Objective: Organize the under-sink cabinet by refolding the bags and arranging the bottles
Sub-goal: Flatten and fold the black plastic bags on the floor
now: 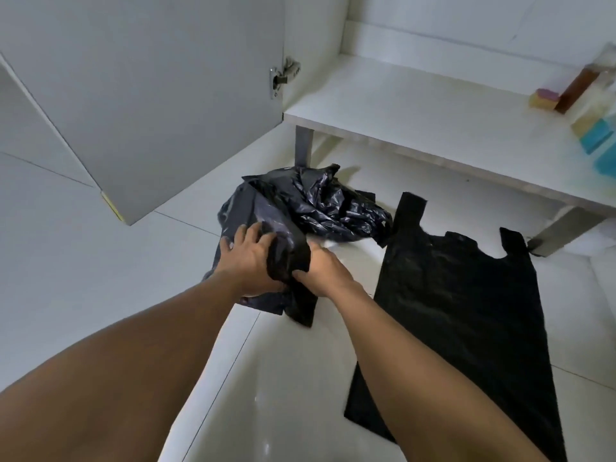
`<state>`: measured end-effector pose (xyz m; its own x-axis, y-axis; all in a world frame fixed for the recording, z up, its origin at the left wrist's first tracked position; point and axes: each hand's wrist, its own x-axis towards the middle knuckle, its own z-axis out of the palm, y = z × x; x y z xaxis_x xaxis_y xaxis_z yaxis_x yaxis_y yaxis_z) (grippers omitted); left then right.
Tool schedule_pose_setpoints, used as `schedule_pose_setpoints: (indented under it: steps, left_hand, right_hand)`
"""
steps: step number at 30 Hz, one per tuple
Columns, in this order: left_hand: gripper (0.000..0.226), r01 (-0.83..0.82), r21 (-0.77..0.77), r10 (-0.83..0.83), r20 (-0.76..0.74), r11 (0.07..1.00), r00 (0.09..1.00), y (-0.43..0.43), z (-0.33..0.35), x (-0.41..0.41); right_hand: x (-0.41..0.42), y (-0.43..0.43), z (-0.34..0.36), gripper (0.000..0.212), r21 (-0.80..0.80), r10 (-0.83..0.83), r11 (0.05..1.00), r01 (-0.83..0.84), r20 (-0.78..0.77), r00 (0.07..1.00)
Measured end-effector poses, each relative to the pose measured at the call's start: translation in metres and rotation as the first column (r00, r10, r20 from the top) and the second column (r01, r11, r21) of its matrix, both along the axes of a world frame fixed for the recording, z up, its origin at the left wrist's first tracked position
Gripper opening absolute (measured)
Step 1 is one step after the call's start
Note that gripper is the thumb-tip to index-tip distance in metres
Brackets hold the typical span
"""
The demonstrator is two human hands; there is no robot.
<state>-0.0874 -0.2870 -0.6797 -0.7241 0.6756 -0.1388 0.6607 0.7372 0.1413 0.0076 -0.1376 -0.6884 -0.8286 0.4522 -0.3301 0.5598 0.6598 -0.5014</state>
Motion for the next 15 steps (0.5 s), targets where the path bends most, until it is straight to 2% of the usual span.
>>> schedule_pose_setpoints:
  steps: [1, 3, 4, 7, 8, 10, 11, 13, 15]
  left_hand:
    - [0.109, 0.062, -0.043, -0.063, -0.011, 0.997, 0.998, -0.006, -0.005, -0.003]
    - [0.102, 0.121, -0.066, -0.125, -0.067, 0.99, 0.99, -0.012, -0.011, -0.007]
    - [0.093, 0.123, -0.047, -0.127, -0.102, 0.991, 0.987, -0.014, -0.013, -0.009]
    - [0.052, 0.095, 0.06, -0.084, -0.163, 0.994, 0.983, -0.017, -0.011, -0.017]
    - [0.041, 0.073, 0.118, -0.053, -0.161, 0.99, 0.985, -0.018, -0.007, -0.02]
    - [0.033, 0.019, 0.244, 0.02, -0.156, 0.97, 0.988, -0.018, 0.007, -0.025]
    - [0.034, 0.002, 0.314, 0.048, -0.151, 0.949, 0.987, -0.016, 0.019, -0.026]
    - [0.034, -0.078, 0.506, 0.09, -0.001, 0.859, 0.996, -0.006, 0.042, -0.033]
    - [0.026, -0.26, 0.688, 0.051, 0.31, 0.677, 0.95, 0.007, 0.077, -0.038]
  right_hand:
    - [-0.007, -0.006, -0.005, 0.082, -0.026, 0.003, 1.0, -0.002, 0.029, 1.0]
    - [-0.015, -0.013, -0.014, 0.077, -0.049, -0.024, 0.998, 0.025, 0.031, 0.999]
    - [-0.019, -0.013, -0.016, 0.067, -0.063, -0.043, 0.997, 0.043, 0.0, 0.999]
    - [-0.028, -0.008, -0.002, 0.021, -0.148, -0.102, 0.986, 0.077, -0.175, 0.979]
    - [-0.03, -0.004, 0.009, 0.015, -0.161, -0.112, 0.984, 0.075, -0.235, 0.966]
    - [-0.031, 0.003, 0.031, 0.018, -0.236, -0.149, 0.969, 0.078, -0.3, 0.942]
    - [-0.031, 0.005, 0.045, 0.025, -0.329, -0.2, 0.94, 0.09, -0.318, 0.927]
    - [-0.029, 0.007, 0.073, 0.04, -0.589, -0.382, 0.795, 0.147, -0.296, 0.876]
    - [-0.03, 0.015, 0.093, 0.045, -0.737, -0.546, 0.641, 0.215, -0.24, 0.803]
